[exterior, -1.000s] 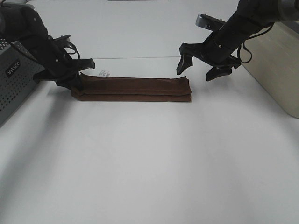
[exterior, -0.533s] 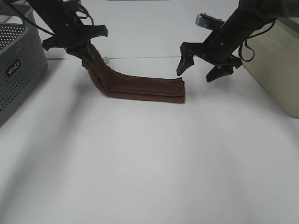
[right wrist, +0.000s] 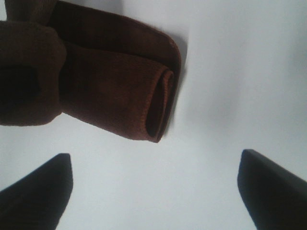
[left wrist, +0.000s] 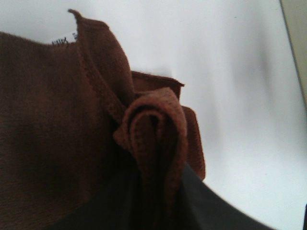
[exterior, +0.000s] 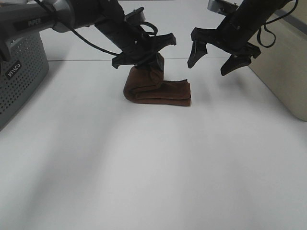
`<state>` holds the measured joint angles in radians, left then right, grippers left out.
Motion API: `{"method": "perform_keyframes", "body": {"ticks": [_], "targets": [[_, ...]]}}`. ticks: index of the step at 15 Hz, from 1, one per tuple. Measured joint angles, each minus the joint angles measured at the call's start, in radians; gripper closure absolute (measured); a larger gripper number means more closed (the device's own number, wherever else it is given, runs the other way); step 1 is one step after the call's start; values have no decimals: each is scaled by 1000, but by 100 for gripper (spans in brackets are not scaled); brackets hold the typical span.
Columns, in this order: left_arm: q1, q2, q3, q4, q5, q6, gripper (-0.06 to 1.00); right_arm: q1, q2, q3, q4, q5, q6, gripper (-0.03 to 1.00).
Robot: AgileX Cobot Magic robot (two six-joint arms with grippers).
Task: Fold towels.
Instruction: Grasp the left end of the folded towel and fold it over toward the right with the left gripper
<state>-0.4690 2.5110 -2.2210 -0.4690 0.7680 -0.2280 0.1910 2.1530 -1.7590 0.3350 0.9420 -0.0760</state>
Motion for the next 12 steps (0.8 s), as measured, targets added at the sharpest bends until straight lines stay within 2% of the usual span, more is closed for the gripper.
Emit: {"method": "perform_keyframes", "body": {"ticks": [1,4,5,7,9,11,12], "targets": [[-7,2,0,-16,-17,-5,68,0,0,0,-9,6,0,10],[-26,3,0,-135,-77,-15,27,0,0,0,-41,36,12,10],[-29,3,0,-154,-79,-15,22,0,0,0,-44,45,14,10],[-20,-2,0,-150,-79,-15,19,0,0,0,-40,47,15,10],[23,-45,0,-90,-75,-15,19,0,0,0,37,45,-24,10],[108,-99,-1,5,-59,-15,19,0,0,0,218,14,-155,10],[139,-110,-1,30,-43,-15,19,0,2,0,405,-12,-274,10]]}}
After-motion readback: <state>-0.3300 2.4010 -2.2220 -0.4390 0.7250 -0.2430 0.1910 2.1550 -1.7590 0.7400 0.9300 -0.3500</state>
